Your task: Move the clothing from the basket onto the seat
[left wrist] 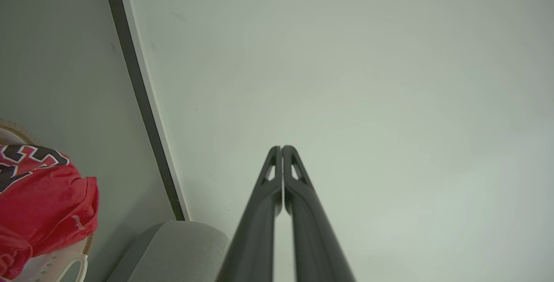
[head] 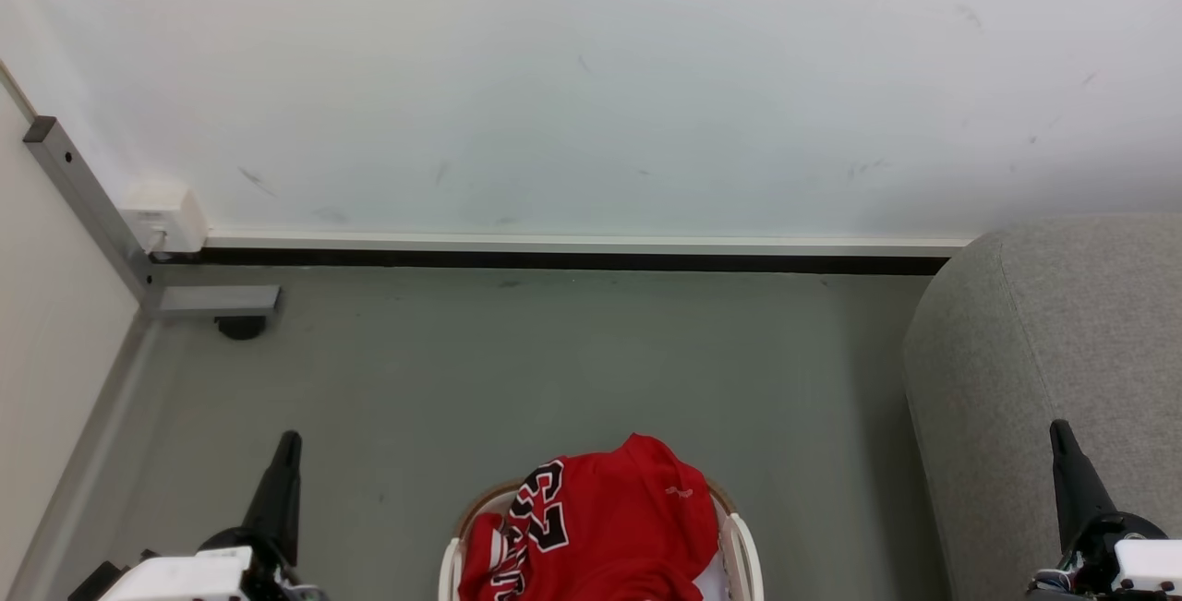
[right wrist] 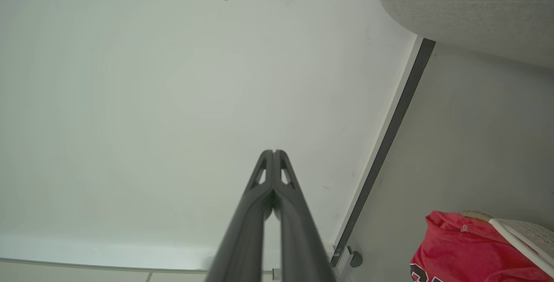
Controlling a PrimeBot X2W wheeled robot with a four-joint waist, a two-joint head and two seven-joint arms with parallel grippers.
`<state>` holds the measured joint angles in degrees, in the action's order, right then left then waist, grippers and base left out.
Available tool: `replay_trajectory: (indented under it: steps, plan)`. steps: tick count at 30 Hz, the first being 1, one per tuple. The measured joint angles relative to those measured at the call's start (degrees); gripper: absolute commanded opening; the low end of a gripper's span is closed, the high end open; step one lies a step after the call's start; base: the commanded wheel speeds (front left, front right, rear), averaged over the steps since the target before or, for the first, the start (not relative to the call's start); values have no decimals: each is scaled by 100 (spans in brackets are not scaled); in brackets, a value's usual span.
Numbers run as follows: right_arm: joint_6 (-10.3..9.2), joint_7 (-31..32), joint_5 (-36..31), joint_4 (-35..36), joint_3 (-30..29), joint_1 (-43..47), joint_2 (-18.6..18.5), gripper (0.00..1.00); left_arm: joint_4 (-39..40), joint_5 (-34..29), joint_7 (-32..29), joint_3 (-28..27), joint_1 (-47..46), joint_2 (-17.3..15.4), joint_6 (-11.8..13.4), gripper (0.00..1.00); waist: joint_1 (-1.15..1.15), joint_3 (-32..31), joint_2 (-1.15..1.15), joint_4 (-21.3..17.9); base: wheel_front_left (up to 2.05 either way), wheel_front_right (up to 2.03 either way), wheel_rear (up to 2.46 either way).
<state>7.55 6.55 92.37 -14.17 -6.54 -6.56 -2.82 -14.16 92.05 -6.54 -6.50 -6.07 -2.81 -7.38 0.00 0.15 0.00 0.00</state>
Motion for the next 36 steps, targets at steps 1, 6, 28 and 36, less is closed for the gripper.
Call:
replay_trajectory:
  steps: [1, 6, 28, 36]
  plan:
    - [0, 0, 0, 0, 0, 0, 0, 0, 0, 0, 0, 0, 0, 0, 0, 0, 0, 0, 0, 0, 0, 0, 0]
    - [0, 0, 0, 0, 0, 0, 0, 0, 0, 0, 0, 0, 0, 0, 0, 0, 0, 0, 0, 0, 0, 0, 0]
    - [0, 0, 0, 0, 0, 0, 0, 0, 0, 0, 0, 0, 0, 0, 0, 0, 0, 0, 0, 0, 0, 0, 0]
    - [0, 0, 0, 0, 0, 0, 0, 0, 0, 0, 0, 0, 0, 0, 0, 0, 0, 0, 0, 0, 0, 0, 0]
